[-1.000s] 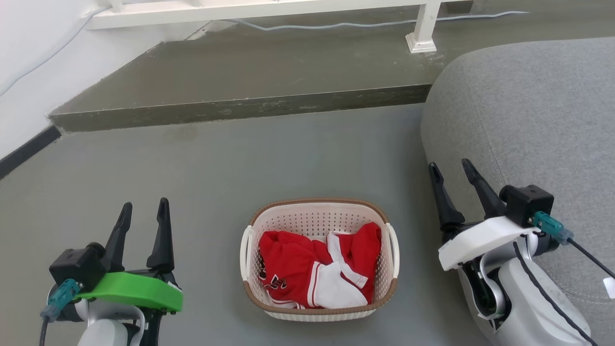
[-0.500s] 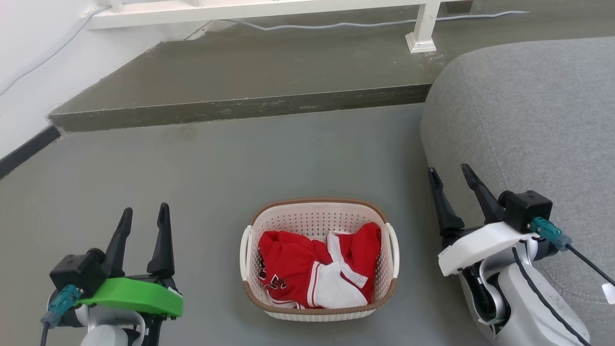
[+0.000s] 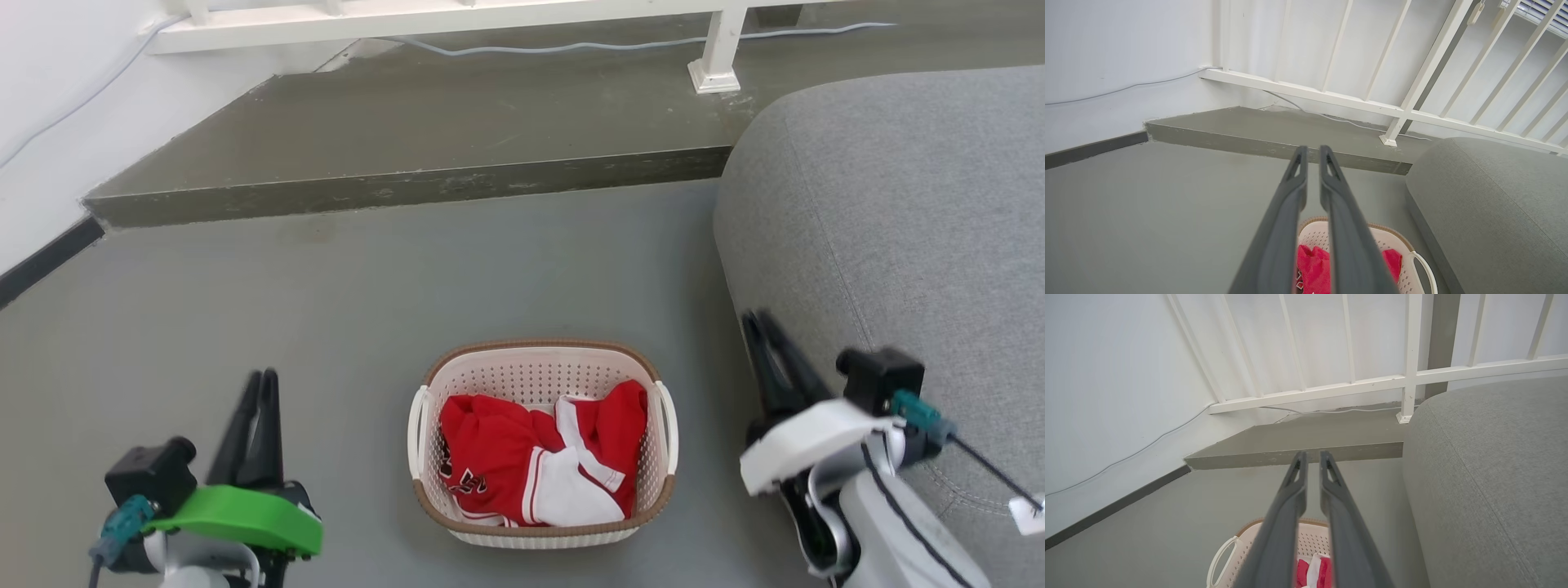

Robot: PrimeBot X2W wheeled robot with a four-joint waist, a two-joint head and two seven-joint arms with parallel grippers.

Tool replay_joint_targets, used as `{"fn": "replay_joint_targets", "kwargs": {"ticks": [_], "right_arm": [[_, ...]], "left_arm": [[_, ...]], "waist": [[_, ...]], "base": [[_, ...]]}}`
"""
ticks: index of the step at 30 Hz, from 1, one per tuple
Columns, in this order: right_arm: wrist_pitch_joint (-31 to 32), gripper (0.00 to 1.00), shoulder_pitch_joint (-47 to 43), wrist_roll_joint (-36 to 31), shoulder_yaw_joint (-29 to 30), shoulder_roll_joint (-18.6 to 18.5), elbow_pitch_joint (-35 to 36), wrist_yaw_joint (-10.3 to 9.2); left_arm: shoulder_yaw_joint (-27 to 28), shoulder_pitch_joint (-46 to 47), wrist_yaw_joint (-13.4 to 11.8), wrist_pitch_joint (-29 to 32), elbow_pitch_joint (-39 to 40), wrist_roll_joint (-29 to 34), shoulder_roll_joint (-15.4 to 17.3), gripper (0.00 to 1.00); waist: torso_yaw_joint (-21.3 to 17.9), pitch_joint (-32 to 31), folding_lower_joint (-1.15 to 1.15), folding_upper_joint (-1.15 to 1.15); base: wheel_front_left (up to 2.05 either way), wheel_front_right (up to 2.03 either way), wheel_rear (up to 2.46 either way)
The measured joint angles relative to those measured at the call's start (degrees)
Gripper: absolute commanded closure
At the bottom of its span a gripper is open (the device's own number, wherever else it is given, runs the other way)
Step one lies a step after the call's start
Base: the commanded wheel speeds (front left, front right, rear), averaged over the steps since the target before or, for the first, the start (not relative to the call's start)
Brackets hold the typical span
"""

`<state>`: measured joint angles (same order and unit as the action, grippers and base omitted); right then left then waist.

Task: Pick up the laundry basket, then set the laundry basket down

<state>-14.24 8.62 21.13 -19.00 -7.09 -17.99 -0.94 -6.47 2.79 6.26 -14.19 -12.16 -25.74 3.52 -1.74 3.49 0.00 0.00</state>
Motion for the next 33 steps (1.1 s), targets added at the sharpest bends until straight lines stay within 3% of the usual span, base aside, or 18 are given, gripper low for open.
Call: {"fn": "replay_joint_targets", "kwargs": {"ticks": [12, 33], "right_arm": [[0.7, 1.00, -1.5, 4.3, 1.5, 0.4, -0.4, 0.43], [4.8, 1.00, -1.9, 19.4, 6.4, 1.4, 0.3, 1.89]], "left_arm": [[0.7, -0.7, 0.0, 1.2, -0.8, -4.4, -0.5, 1.00], [2.8, -0.7, 0.0, 5.7, -1.8, -17.7, -0.6, 1.00]], "waist": [[0.1, -0.3, 0.00, 0.00], [0.5, -0.9, 0.00, 0.00]], "base": [[0.00, 0.00, 0.00], [0.00, 0.00, 0.00]]}}
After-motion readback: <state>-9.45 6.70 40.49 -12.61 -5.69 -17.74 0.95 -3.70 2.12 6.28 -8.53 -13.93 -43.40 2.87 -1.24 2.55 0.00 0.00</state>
